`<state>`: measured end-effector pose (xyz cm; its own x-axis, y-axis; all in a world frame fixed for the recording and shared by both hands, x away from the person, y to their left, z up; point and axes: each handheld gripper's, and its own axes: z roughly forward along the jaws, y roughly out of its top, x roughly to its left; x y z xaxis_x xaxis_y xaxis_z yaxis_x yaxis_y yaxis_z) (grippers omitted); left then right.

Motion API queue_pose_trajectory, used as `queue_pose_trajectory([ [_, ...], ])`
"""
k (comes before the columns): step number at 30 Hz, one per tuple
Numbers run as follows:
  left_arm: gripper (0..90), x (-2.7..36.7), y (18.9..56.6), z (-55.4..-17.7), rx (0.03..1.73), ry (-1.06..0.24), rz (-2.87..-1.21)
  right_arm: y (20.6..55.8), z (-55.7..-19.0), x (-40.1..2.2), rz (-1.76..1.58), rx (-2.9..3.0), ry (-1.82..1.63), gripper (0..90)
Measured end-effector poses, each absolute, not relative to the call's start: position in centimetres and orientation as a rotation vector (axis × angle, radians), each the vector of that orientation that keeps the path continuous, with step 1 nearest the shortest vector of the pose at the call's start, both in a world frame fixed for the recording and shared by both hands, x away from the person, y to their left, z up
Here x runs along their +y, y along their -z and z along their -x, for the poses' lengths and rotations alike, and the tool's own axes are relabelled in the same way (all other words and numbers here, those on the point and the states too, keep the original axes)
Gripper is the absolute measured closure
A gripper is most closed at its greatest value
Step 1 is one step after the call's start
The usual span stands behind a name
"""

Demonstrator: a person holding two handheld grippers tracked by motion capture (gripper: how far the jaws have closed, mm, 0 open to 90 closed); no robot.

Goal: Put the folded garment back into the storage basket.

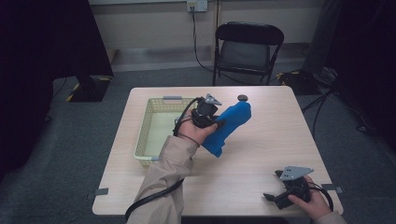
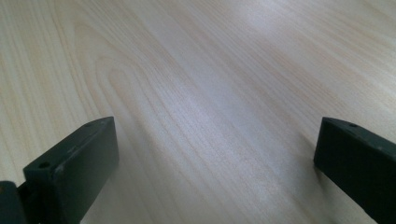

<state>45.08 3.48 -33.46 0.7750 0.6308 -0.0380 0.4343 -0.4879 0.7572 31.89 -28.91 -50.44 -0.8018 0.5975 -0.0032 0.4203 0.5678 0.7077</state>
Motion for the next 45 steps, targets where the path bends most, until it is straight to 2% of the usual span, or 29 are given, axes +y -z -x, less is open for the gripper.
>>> queue_pose_trajectory([
  [16, 75.5, 6.9, 31.8, -45.6, 0.851, -0.384, -2.134, 50.4, -31.9, -28.9, -0.844, 2.558, -1.061, 0.0],
  [45, 75.3, 13.9, 31.4, -46.1, 0.995, -0.498, -2.058, 50.4, -32.0, -28.8, -0.842, 2.560, -1.059, 0.0],
])
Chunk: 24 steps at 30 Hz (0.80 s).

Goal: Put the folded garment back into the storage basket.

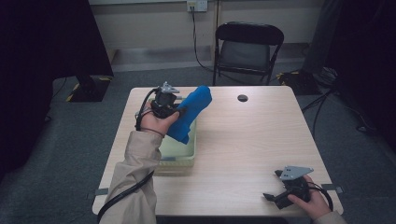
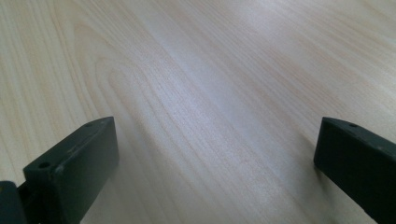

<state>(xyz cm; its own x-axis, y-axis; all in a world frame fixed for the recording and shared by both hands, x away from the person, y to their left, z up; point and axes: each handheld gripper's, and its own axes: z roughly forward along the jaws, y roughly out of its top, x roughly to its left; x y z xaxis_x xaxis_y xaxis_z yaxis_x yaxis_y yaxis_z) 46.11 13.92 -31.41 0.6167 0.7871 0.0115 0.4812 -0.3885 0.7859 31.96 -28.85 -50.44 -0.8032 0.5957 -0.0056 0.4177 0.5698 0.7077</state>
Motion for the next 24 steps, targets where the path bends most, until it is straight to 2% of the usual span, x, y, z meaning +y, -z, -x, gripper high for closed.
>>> queue_pose_trajectory([
  [14, 75.1, 16.5, 33.1, -46.8, 1.088, -0.539, -2.031, 50.4, -32.0, -28.8, -0.843, 2.560, -1.060, 0.0],
  [24, 74.6, 16.8, 35.5, -47.7, 1.150, -0.571, -2.042, 50.4, -32.0, -28.8, -0.844, 2.560, -1.060, 0.0],
])
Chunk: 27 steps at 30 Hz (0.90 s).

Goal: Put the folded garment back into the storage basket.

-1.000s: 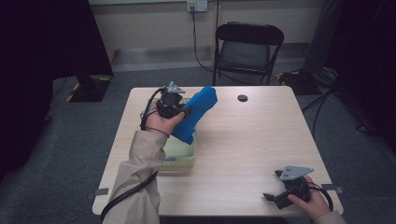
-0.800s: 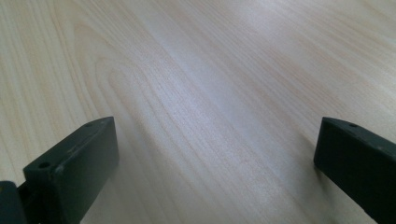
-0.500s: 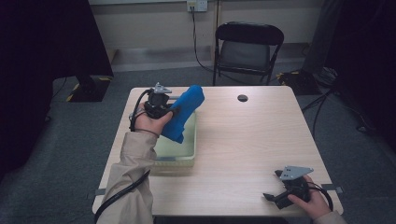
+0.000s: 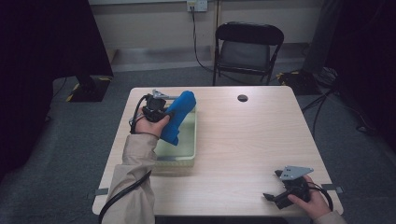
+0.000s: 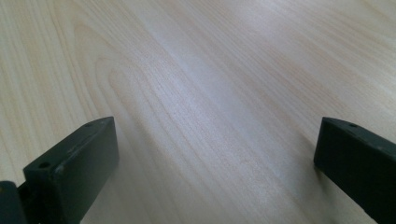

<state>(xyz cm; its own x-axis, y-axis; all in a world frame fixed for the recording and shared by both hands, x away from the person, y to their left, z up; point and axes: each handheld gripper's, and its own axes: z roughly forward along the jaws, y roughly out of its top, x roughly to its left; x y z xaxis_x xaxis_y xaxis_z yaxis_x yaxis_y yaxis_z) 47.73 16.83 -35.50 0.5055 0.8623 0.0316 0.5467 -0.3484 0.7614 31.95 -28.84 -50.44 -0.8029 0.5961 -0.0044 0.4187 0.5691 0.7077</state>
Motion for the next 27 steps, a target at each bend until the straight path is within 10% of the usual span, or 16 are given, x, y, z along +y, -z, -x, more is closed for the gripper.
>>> queue_pose_trajectory([
  [27, 72.8, 15.8, 42.2, -49.6, 1.282, -0.483, -2.099, 50.4, -32.0, -28.8, -0.844, 2.560, -1.060, 0.0],
])
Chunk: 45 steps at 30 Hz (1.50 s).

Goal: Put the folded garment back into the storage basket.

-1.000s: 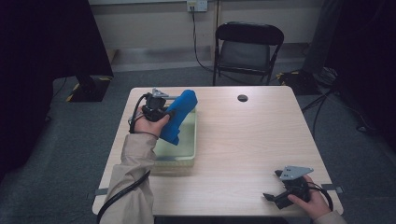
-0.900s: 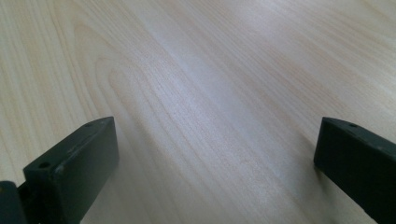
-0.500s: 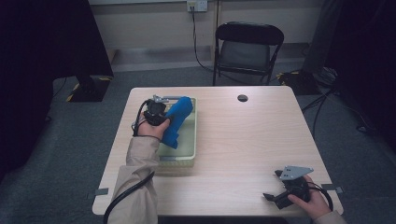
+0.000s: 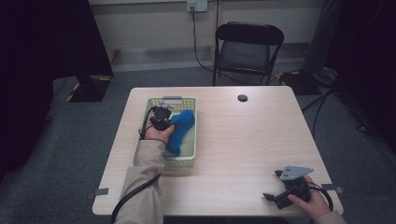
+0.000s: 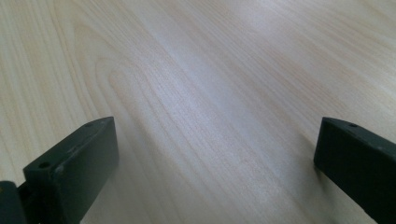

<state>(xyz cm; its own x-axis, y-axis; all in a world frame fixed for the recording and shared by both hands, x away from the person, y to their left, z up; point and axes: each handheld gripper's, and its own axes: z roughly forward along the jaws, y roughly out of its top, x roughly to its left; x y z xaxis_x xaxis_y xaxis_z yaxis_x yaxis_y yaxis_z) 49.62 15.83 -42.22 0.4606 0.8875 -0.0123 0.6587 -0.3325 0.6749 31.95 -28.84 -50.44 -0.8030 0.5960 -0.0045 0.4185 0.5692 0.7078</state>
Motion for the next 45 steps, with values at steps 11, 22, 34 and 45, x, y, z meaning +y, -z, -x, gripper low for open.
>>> queue_pose_trajectory([
  [11, 72.6, 15.6, 44.0, -50.5, 1.318, -0.457, -2.124, 50.4, -32.0, -28.8, -0.844, 2.561, -1.060, 0.0],
  [22, 63.1, 15.4, 45.6, -50.7, 1.308, -0.410, -2.227, 50.4, -32.0, -28.8, -0.844, 2.561, -1.059, 0.0],
  [34, 43.4, 15.7, 47.1, -51.1, 1.311, -0.379, -2.258, 50.4, -32.0, -28.8, -0.844, 2.561, -1.060, 0.0],
  [45, 6.9, 16.6, 48.0, -51.6, 1.364, -0.385, -2.219, 50.4, -32.0, -28.8, -0.844, 2.561, -1.060, 0.0],
])
